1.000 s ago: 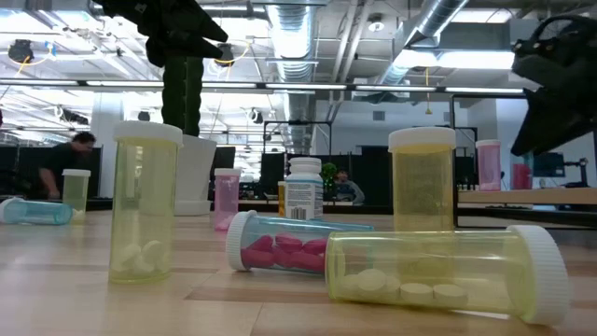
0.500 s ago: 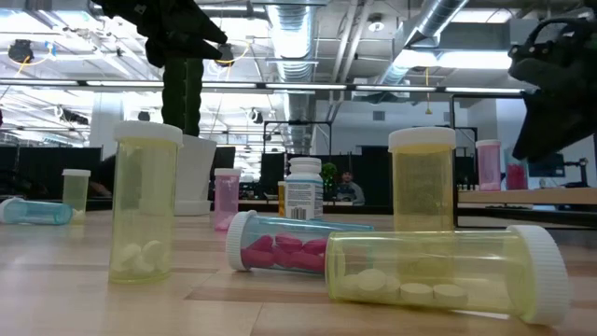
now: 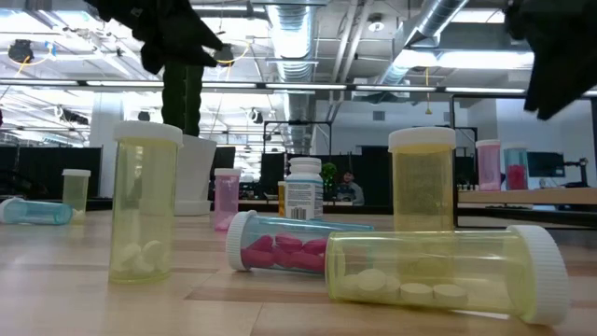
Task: Pick and place medicine bottles onto shelf by color
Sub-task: Put the yellow pill bottle on the shelf
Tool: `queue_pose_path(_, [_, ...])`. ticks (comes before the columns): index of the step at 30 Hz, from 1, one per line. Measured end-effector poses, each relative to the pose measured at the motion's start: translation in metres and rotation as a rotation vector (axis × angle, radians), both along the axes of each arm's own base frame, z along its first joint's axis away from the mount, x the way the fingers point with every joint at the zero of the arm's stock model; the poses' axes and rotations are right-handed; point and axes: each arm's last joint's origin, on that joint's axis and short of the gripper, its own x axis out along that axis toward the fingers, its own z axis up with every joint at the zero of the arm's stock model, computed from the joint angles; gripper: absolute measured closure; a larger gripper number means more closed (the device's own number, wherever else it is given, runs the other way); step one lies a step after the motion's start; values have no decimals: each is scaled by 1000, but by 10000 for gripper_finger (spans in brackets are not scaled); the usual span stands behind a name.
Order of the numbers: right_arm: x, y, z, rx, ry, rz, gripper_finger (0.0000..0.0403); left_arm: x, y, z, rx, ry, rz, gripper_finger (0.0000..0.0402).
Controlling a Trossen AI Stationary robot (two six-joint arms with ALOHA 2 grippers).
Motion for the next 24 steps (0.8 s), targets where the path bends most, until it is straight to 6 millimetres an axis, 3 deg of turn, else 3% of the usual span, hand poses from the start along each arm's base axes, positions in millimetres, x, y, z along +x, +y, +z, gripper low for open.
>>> queue_pose_path(11, [7,4,31,35,-103,13,178,-19,-22,-27,-337,251,-14,219])
queue_pose_path(16, [8,4,32,25,-109,16,178,-38,-32,-41,-454,405,117,219])
queue_pose_path(24, [8,3,32,3,-117,15,178,-58,-32,-49,-451,469,326,219])
